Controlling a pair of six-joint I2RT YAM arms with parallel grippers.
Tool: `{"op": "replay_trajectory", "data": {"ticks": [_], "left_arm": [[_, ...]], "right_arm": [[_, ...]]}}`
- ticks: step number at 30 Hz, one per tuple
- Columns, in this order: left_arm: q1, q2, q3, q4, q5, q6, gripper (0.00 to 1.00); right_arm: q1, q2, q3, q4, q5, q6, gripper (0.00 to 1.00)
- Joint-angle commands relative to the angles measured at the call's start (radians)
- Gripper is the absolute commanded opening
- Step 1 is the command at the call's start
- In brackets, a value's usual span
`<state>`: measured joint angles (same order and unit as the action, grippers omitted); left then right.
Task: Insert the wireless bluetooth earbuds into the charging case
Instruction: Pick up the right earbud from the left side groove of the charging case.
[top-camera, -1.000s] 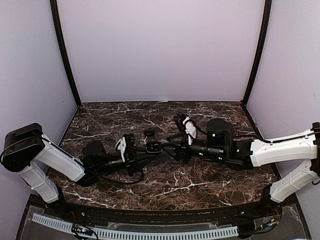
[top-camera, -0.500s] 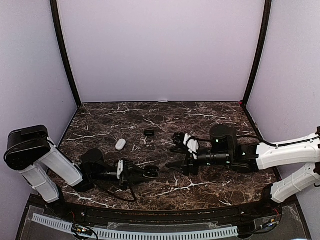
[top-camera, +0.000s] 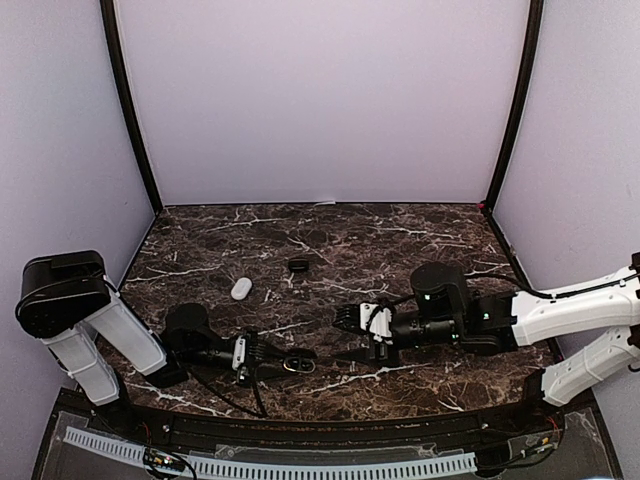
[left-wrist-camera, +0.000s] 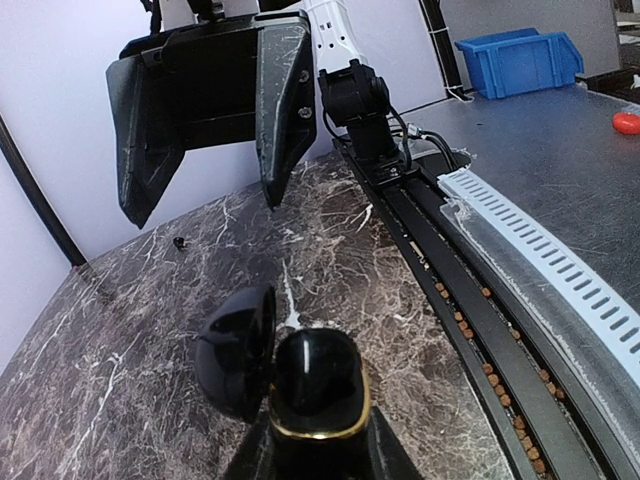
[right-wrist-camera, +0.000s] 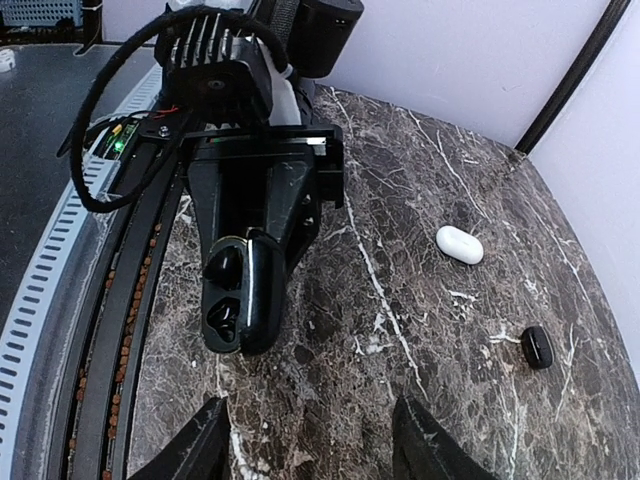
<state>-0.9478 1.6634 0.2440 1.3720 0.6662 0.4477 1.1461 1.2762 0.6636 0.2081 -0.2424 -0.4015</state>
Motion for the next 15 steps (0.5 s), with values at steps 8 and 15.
{"op": "replay_trajectory", "data": {"ticks": [8,15], "left_arm": [[-0.006,0.004,-0.008,-0.024,-0.067,0.049,0.09],[0.006,0.028,-0.002,-0.027,-0.064,0.046,0.09]], "right_arm": [[0.024,0.023,0.013,0.017,0.005,-0.130,0.48],[0.048,0.036,0.031,-0.003,0.039,-0.158,0.44]]}}
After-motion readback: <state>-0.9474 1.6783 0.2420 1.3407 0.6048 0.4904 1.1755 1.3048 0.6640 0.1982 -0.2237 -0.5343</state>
